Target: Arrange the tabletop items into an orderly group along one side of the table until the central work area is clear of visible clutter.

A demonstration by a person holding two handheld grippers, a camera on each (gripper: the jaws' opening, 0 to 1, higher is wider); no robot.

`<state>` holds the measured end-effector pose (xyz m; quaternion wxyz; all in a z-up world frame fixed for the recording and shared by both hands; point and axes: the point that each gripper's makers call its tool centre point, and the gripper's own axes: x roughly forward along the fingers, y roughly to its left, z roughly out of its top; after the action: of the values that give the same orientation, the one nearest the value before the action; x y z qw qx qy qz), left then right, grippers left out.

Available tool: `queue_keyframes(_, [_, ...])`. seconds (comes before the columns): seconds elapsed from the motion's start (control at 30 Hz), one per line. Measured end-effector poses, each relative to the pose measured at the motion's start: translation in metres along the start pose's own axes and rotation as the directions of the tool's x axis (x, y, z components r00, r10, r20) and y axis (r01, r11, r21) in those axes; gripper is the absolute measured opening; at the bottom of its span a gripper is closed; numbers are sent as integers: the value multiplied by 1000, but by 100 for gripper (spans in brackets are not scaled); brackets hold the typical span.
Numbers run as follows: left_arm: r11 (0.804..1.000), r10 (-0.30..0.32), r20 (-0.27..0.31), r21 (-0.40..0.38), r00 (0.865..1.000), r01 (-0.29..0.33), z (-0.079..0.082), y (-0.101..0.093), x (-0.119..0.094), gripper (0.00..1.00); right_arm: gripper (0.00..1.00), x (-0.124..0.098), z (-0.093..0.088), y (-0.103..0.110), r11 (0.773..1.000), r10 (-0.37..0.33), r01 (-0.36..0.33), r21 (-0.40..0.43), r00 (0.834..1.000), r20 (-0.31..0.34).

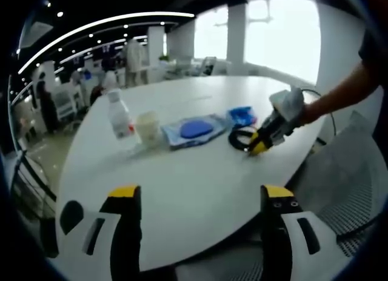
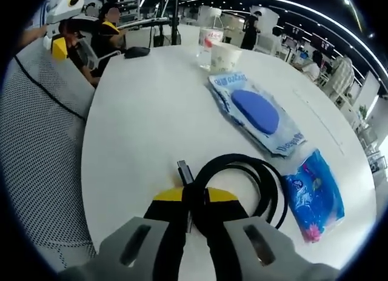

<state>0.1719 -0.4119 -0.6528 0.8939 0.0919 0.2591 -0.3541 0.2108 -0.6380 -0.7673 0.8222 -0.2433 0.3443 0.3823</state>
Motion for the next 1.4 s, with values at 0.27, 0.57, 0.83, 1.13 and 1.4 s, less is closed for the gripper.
queue_keyframes(0.27, [1000, -8, -4, 7, 1000, 8, 0, -1, 0, 77, 11, -2, 2, -1, 1000, -24, 23, 6, 1000, 10])
queue_keyframes(0.57, [1000, -10, 0, 10, 1000, 10, 1, -1, 0, 77, 18, -16, 13, -4, 995, -77, 73, 66, 996, 48])
queue_keyframes(0.83, [1000, -10, 10, 14, 1000, 10, 2, -1, 0, 78, 25, -35, 23, -9, 981, -135, 123, 147, 988, 79])
queue_keyframes(1.13, [999, 2, 18, 32, 1000, -2, 3, 2, 0, 84, 38, -61, 26, -14, 951, -210, 178, 255, 972, 105])
queue_keyframes(1.4, [999, 27, 49, 46, 998, -29, 8, 6, -1, 95, 55, -82, 24, -9, 931, -259, 220, 292, 961, 100])
